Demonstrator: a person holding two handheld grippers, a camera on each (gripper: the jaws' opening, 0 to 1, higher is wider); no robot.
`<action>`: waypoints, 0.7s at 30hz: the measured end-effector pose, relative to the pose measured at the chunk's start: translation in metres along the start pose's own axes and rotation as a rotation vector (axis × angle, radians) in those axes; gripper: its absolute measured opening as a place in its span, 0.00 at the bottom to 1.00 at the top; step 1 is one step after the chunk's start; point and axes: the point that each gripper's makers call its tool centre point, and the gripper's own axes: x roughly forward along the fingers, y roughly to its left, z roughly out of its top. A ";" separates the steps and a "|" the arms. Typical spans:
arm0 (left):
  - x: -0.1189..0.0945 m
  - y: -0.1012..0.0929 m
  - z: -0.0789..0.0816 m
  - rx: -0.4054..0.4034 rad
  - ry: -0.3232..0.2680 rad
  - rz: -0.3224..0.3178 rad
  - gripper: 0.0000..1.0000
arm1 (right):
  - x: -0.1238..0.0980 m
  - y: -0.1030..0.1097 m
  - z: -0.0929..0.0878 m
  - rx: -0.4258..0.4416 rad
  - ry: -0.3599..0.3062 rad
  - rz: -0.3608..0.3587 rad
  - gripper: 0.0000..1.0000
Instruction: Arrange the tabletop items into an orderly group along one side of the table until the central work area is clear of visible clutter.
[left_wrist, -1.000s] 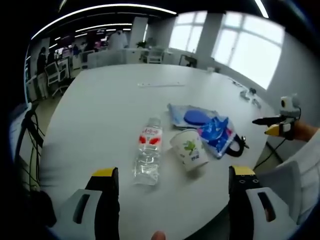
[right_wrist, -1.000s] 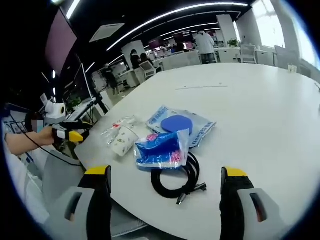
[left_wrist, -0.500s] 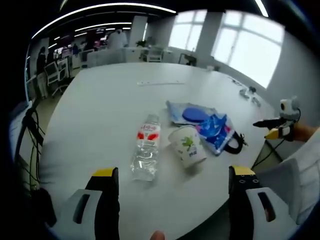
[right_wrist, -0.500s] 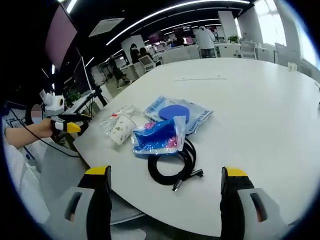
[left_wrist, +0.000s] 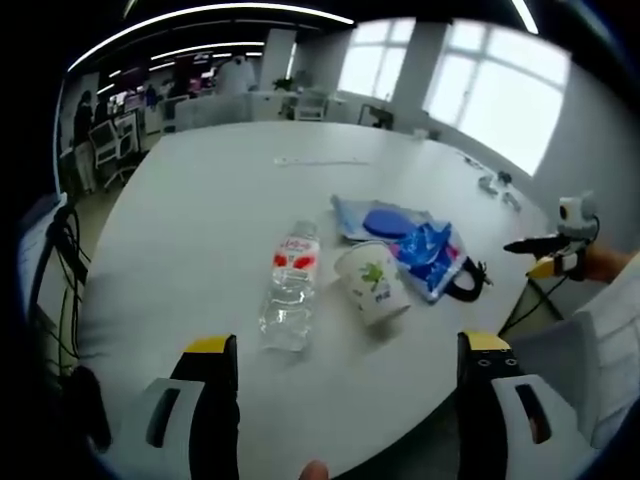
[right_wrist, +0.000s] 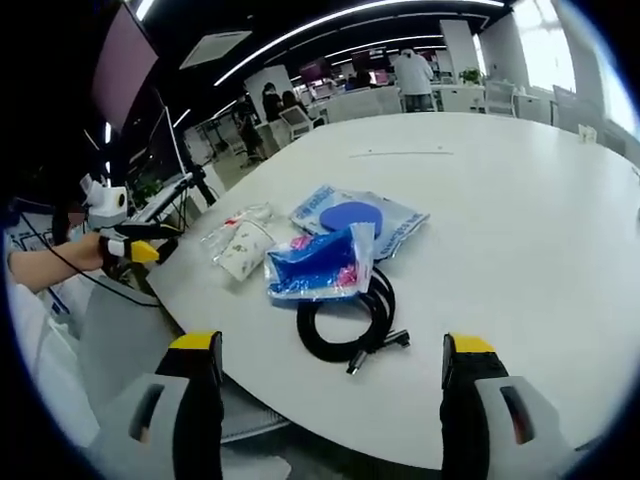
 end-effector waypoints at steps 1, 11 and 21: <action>0.000 0.000 0.000 -0.001 0.000 0.000 0.87 | 0.000 0.000 0.000 -0.002 0.001 0.000 0.90; -0.002 -0.001 -0.001 0.000 0.004 -0.002 0.87 | 0.002 -0.002 -0.003 0.002 0.005 -0.004 0.90; 0.004 0.005 -0.001 0.005 0.016 -0.002 0.87 | 0.007 0.003 -0.004 0.011 0.010 0.004 0.89</action>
